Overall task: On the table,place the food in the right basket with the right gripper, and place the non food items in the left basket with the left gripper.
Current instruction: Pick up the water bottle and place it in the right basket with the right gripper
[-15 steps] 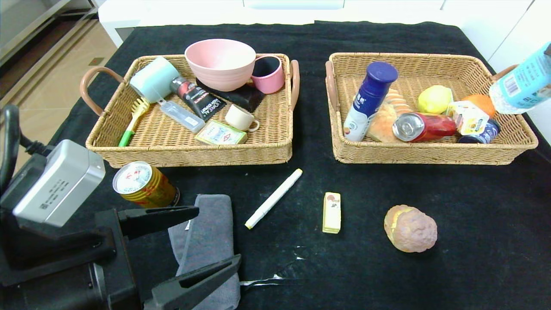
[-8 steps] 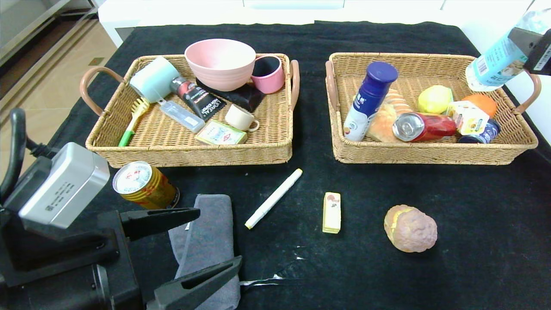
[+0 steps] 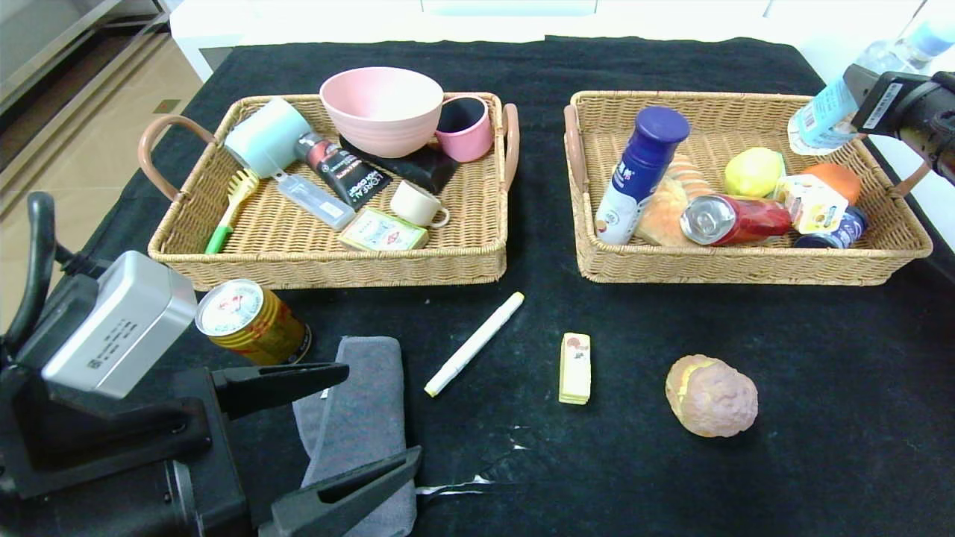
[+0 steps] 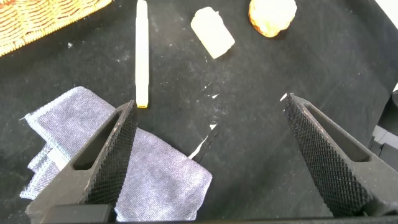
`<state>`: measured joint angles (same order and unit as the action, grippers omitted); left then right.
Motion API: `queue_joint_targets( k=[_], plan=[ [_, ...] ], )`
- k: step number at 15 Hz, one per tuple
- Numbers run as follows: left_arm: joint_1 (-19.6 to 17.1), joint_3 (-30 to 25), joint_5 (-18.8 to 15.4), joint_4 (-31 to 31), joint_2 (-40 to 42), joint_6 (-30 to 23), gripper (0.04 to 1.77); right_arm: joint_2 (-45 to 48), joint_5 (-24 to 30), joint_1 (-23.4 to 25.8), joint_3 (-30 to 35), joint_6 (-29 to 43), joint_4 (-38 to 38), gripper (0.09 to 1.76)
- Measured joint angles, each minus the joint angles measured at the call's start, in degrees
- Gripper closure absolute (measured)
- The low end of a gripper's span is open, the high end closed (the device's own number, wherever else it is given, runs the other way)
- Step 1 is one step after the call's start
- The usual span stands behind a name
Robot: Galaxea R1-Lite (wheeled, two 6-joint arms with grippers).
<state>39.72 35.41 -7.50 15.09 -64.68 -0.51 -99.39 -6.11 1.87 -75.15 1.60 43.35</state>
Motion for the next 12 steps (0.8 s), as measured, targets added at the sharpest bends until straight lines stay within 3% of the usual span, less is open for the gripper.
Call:
queue_joint_targets(
  k=[6,12],
  plan=[
    [0.0,-0.2,-0.1,0.1,-0.1,0.0,0.09,-1.9,-1.0,0.3,-0.6,-0.2,0.2,0.83],
    [0.0,-0.1,-0.1,0.1,0.2,0.0,0.09,-1.5,-1.1,-0.7,-0.1,-0.2,-0.3,0.48]
  ],
)
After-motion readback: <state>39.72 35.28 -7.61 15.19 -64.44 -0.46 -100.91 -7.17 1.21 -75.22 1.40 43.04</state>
